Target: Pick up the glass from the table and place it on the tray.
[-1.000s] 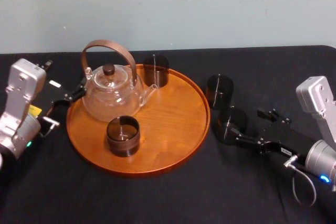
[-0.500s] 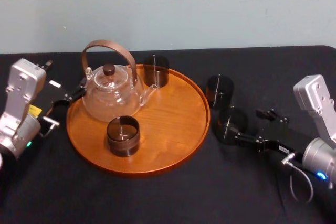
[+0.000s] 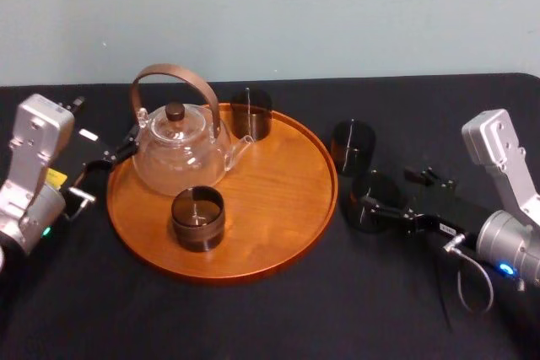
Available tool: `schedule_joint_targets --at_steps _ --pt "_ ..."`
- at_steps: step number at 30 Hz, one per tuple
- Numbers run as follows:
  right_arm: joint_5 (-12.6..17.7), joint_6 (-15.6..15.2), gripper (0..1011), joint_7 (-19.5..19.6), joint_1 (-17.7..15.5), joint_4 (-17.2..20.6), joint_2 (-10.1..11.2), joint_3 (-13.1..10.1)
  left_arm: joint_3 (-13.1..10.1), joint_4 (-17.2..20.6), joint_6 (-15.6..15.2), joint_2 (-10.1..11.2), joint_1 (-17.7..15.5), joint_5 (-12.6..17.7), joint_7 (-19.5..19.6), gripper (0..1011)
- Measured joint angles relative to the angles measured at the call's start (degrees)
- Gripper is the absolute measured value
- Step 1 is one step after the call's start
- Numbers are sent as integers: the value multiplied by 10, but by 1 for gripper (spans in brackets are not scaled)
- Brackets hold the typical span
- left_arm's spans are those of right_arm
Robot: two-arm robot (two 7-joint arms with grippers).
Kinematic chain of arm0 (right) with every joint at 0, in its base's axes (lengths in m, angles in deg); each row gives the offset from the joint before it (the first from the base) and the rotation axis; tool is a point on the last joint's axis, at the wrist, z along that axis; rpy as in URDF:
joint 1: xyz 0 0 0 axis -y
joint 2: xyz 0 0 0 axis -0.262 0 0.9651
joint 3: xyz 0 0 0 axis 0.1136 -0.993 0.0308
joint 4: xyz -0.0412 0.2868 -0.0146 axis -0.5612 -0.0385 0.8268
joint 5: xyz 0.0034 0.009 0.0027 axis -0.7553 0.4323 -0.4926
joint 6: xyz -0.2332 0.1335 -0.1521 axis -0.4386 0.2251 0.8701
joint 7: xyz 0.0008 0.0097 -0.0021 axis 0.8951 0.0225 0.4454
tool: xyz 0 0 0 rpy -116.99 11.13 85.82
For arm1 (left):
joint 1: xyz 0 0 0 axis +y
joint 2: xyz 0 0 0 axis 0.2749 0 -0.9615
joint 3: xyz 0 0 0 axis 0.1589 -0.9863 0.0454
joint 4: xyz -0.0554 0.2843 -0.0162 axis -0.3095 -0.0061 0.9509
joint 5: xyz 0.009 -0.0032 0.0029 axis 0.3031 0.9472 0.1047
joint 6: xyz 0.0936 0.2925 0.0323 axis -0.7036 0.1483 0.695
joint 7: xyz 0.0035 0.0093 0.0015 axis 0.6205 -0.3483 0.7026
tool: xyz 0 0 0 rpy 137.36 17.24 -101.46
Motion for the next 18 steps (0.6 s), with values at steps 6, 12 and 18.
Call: schedule_joint_targets --at_steps 6,12,18 --pt "-2 -1 1002 -3 10 -9 -4 7 0 0 0 0 0 0 0 1002" --pt "-4 -2 1002 -7 21 -22 -9 14 0 0 0 0 0 0 0 1001" --pt "-5 -2 1002 -9 27 -30 -13 19 0 0 0 0 0 0 0 1001"
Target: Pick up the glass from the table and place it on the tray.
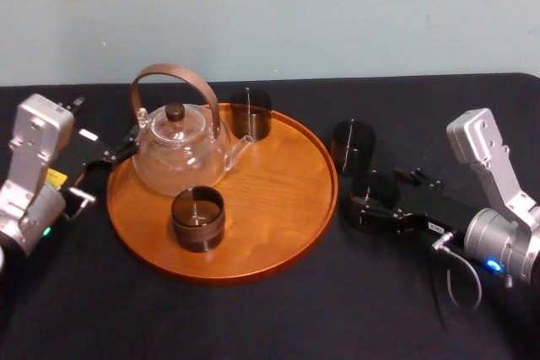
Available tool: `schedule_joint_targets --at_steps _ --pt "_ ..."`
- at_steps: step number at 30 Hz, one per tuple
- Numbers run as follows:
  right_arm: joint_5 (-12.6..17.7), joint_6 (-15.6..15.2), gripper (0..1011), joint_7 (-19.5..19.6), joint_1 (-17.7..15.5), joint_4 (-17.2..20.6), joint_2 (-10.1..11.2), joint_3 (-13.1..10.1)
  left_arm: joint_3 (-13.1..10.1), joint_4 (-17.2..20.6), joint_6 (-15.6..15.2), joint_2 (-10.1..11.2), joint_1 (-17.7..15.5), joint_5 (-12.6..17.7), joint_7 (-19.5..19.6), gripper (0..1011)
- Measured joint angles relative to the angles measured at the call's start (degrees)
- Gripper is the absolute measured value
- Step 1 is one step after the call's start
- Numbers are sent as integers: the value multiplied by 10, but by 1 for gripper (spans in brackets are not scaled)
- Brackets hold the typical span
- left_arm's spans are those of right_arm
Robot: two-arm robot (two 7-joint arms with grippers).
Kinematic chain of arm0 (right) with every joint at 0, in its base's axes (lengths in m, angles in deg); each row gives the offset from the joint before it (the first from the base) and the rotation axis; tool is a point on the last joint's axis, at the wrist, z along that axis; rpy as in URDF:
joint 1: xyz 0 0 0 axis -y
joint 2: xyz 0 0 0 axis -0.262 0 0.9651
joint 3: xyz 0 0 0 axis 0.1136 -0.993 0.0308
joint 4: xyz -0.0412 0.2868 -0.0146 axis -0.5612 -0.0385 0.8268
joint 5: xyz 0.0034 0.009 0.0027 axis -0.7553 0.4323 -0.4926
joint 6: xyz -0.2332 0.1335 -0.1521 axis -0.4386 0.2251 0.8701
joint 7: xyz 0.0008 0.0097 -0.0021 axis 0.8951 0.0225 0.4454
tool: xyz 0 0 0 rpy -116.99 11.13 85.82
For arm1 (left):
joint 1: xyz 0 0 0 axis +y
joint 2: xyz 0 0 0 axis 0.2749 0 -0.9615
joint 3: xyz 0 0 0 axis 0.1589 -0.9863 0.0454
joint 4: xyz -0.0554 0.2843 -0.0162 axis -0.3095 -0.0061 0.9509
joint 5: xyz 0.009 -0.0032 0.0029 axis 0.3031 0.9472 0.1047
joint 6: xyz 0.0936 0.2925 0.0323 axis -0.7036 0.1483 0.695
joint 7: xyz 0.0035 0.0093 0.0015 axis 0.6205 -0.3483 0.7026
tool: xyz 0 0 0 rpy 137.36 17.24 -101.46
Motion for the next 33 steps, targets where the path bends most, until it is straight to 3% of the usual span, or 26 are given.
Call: schedule_joint_targets --at_steps 33 --pt "-3 -6 1002 -2 10 -16 -6 11 0 0 0 0 0 0 0 1001"
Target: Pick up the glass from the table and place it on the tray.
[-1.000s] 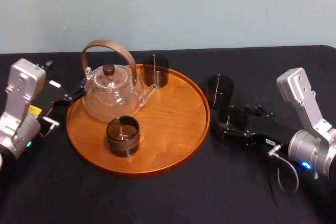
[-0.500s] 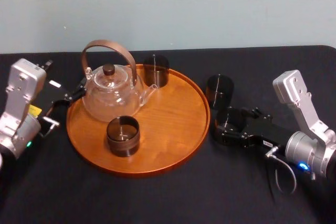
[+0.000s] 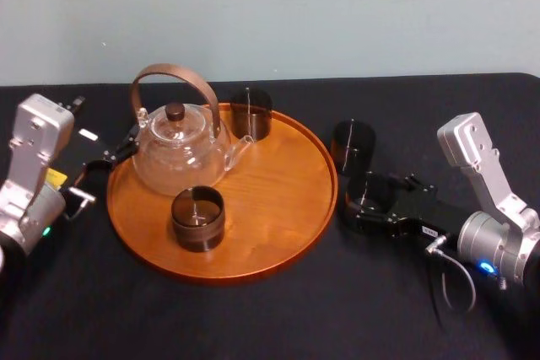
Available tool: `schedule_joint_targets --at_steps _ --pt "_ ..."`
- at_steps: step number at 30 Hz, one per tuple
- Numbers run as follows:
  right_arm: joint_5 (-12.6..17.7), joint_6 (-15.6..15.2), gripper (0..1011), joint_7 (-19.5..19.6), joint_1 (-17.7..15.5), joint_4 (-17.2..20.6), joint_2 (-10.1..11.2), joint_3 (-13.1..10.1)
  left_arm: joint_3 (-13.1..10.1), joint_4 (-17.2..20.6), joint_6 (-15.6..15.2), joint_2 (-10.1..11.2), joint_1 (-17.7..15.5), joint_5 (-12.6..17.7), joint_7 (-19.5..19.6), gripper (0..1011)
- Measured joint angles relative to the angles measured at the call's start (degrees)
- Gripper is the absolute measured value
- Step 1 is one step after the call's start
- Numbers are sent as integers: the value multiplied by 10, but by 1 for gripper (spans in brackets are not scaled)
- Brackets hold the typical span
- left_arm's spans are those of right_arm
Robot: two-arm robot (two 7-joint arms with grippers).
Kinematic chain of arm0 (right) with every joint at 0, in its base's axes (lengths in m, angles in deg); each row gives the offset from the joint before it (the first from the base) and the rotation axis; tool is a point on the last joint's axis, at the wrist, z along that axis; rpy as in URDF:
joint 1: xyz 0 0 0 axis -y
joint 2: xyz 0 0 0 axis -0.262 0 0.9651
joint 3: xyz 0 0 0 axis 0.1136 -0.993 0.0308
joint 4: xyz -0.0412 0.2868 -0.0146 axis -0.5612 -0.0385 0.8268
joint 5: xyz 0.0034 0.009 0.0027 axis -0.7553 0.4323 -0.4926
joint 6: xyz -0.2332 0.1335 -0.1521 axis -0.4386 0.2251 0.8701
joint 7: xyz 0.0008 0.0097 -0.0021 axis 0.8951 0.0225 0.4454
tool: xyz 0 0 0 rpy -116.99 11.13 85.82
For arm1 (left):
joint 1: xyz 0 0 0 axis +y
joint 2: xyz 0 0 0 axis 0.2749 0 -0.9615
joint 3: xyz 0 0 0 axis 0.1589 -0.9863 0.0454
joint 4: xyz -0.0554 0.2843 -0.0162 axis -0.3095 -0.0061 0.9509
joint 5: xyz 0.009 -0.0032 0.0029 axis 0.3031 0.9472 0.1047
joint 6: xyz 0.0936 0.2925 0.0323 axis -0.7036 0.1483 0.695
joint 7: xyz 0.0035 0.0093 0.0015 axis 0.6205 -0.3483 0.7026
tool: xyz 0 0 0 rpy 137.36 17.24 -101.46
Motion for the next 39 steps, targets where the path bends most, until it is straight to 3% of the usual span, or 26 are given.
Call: schedule_joint_targets --at_steps 4,11,30,39 --pt "0 1 997 0 0 0 0 0 0 0 0 0 0 0 0 1001" --pt "0 1 887 0 0 0 1 -1 0 0 0 0 0 0 0 1001" --pt "1 2 885 0 0 0 1 -1 0 0 0 0 0 0 0 1001" --pt "9 19 885 -9 -7 10 7 -3 0 0 0 0 0 0 0 1001"
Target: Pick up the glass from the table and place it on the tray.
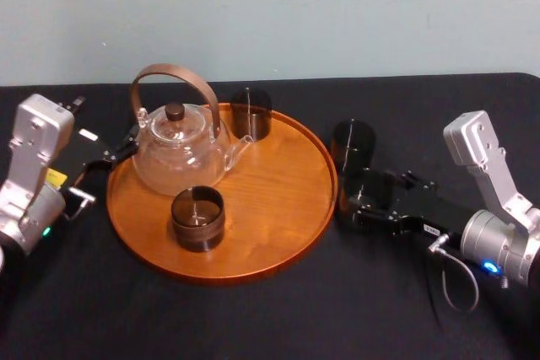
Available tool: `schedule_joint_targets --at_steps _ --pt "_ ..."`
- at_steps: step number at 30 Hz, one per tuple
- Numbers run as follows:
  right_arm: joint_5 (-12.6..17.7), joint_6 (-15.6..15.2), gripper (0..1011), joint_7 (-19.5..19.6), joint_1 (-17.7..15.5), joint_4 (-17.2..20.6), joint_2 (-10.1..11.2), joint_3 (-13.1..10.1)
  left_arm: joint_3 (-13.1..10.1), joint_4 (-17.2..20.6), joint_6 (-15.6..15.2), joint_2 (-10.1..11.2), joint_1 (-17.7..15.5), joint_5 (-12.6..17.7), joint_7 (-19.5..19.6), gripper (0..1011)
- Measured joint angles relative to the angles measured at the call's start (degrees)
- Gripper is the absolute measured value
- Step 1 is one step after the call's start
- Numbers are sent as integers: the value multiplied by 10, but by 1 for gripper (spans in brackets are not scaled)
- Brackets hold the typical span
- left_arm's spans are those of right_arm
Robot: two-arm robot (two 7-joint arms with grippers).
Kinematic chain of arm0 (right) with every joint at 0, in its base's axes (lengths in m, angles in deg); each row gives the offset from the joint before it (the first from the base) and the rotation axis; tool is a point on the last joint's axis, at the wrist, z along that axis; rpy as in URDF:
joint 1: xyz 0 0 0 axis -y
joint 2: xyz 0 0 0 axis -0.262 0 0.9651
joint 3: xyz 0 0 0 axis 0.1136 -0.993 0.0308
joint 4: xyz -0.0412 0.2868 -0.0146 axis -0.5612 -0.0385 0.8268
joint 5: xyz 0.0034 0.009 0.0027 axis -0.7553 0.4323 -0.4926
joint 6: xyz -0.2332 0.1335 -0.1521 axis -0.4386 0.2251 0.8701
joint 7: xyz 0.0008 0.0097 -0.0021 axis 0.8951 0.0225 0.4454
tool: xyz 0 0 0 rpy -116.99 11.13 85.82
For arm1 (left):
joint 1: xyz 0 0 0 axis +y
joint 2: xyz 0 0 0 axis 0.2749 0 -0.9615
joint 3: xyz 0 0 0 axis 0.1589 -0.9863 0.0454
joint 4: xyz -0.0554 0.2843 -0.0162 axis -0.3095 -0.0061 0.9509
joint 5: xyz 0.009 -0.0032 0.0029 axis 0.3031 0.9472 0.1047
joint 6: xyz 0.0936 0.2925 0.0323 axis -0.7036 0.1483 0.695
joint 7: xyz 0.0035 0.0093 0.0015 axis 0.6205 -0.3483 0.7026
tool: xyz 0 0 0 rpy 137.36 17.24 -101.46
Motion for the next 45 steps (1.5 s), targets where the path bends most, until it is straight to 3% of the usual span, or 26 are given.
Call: schedule_joint_targets --at_steps 22,32,45 --pt "-8 -10 885 4 0 75 13 9 0 0 0 0 0 0 0 1001" --pt "-19 -22 885 1 25 81 -2 34 0 0 0 0 0 0 0 1001" --pt "-33 -28 885 -5 61 57 -29 66 0 0 0 0 0 0 0 1001"
